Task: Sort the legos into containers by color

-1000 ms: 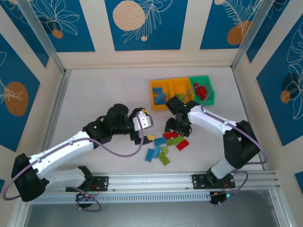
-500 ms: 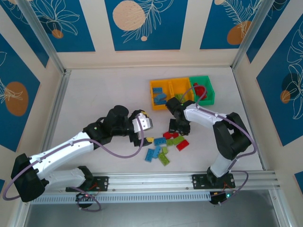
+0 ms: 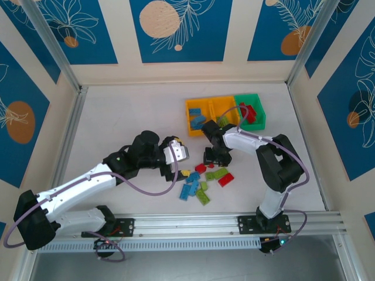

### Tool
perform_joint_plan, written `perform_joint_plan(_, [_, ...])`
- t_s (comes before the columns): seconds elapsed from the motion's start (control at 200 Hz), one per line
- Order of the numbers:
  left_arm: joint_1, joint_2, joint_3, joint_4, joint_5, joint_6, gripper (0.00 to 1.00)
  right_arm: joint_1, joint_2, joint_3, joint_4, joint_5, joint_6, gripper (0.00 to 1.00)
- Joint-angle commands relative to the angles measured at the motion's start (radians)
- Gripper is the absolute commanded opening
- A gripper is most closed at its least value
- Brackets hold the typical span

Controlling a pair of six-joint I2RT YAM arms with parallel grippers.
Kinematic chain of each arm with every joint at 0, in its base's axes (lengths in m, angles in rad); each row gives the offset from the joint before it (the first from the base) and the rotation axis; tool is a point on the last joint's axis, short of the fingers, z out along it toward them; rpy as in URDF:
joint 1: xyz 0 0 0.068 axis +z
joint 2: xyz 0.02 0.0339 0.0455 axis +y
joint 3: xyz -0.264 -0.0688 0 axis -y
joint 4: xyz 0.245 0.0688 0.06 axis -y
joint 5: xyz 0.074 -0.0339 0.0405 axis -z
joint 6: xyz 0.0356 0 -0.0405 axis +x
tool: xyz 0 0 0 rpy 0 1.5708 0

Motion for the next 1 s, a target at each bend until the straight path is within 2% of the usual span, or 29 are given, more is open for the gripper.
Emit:
perform_joint_plan(0.0, [-0.009, 0.002, -0.009, -0.007, -0.012, -0.016, 1.00, 0.004, 0.039, 0.025, -0.009, -0.025, -0.011, 0.43])
perform_joint_plan(0.095, [-0.008, -0.006, -0.015, -0.009, -0.019, -0.017, 1.00, 0.004, 0.035, 0.039, -0.016, -0.019, -0.009, 0.30])
perform_joint_plan(0.155, [-0.009, -0.011, -0.017, -0.010, -0.022, -0.017, 1.00, 0.001, 0.012, 0.045, -0.028, 0.005, 0.007, 0.25])
perform_joint_plan(0.265, [-0.009, -0.022, -0.017, -0.004, -0.018, -0.025, 1.00, -0.030, -0.111, 0.021, -0.002, 0.032, 0.040, 0.16])
perform_joint_plan(0.41, [-0.009, -0.028, -0.016, 0.049, 0.004, -0.064, 1.00, -0.142, -0.273, 0.009, 0.044, 0.102, 0.046, 0.15])
perform_joint_plan(0.485, [-0.009, -0.019, -0.014, 0.089, 0.023, -0.099, 1.00, -0.242, -0.307, 0.032, 0.072, 0.139, 0.027, 0.15])
perform_joint_plan(0.625, [-0.009, 0.010, 0.001, 0.110, 0.019, -0.130, 1.00, -0.447, -0.222, 0.136, 0.149, 0.135, -0.032, 0.15])
perform_joint_plan(0.755, [-0.010, 0.040, 0.035, 0.056, -0.012, -0.147, 1.00, -0.548, 0.011, 0.349, 0.120, 0.086, -0.081, 0.15])
perform_joint_plan(0.87, [-0.013, 0.057, 0.061, 0.028, -0.052, -0.212, 1.00, -0.571, 0.183, 0.548, 0.054, 0.038, -0.089, 0.21])
perform_joint_plan(0.93, [-0.015, 0.061, 0.063, 0.038, -0.066, -0.250, 1.00, -0.575, 0.239, 0.624, 0.010, 0.041, -0.086, 0.33])
perform_joint_plan(0.995, [-0.015, 0.069, 0.067, 0.044, -0.072, -0.289, 1.00, -0.578, 0.267, 0.689, -0.034, 0.041, -0.081, 0.51])
